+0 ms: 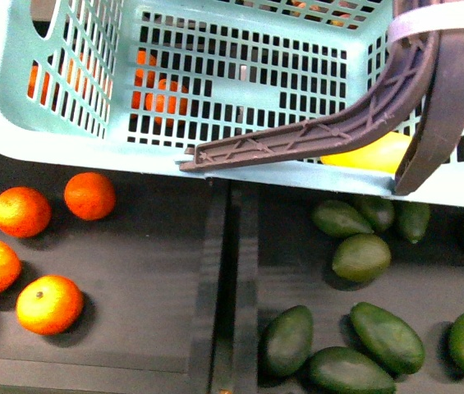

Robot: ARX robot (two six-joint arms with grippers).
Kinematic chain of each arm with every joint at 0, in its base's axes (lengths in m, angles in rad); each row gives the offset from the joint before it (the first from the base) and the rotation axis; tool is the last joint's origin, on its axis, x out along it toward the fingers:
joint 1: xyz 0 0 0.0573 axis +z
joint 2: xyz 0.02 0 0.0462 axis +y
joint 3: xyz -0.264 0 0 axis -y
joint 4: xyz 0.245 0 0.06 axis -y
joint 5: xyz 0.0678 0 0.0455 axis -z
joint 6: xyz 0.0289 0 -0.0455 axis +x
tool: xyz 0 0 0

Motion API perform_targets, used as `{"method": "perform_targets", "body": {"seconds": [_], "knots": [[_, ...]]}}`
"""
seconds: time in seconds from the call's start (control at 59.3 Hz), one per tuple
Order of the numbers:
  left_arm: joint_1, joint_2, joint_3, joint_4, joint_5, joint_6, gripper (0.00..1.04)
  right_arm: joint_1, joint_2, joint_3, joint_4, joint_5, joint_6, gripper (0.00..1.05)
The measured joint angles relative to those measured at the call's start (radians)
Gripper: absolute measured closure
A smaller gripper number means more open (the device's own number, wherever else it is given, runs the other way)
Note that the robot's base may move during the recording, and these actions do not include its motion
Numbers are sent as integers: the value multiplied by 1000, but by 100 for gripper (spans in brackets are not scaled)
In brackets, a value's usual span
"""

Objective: Pick mango and avocado into basket

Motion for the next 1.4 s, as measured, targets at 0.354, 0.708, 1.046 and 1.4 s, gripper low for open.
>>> {"method": "perform_targets", "body": {"seconds": [0.354, 0.708, 1.046, 1.4], "knots": [[0, 0, 0, 0, -4, 9, 98, -523, 344, 179, -216, -540, -203, 9], [-11, 0, 0, 0, -5, 6, 98, -816, 1068, 354, 50, -637, -574, 9], [-6, 0, 0, 0, 1, 7, 98, -665, 1493, 500, 186, -589, -620, 9], [-7, 0, 0, 0, -3, 7, 98, -549, 1733, 691, 190, -536, -490, 9]]}}
